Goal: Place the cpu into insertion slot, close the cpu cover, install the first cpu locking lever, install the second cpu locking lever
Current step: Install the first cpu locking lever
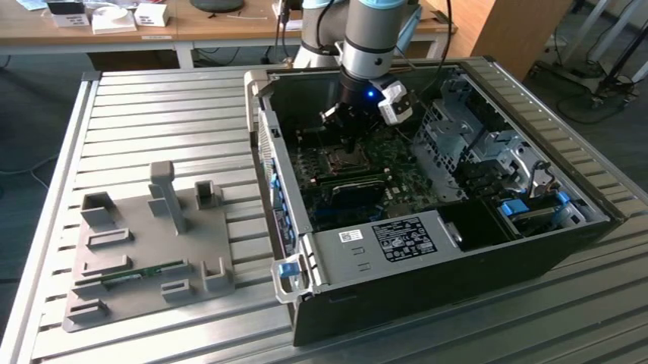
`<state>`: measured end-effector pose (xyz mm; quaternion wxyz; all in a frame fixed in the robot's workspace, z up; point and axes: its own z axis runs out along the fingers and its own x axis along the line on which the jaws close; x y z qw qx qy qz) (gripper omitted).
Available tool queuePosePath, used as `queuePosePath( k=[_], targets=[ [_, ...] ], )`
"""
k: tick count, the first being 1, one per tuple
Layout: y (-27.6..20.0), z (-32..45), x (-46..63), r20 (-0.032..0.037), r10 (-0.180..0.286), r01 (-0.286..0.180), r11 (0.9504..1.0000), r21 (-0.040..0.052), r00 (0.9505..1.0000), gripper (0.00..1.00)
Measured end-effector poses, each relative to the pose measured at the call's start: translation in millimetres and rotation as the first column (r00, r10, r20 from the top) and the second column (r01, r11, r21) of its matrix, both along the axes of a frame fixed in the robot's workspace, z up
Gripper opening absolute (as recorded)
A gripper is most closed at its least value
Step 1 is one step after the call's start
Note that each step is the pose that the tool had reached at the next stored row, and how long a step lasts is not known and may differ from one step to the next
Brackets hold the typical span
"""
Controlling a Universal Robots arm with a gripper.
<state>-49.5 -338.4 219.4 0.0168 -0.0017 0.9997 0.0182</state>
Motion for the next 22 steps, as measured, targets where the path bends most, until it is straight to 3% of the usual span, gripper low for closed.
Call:
queuePosePath(
  k=[22],
  targets=[
    [0.0, 4.0, 0.0, 0.0, 0.0, 0.0, 1.0, 0.0, 1.0, 0.11]
  ],
)
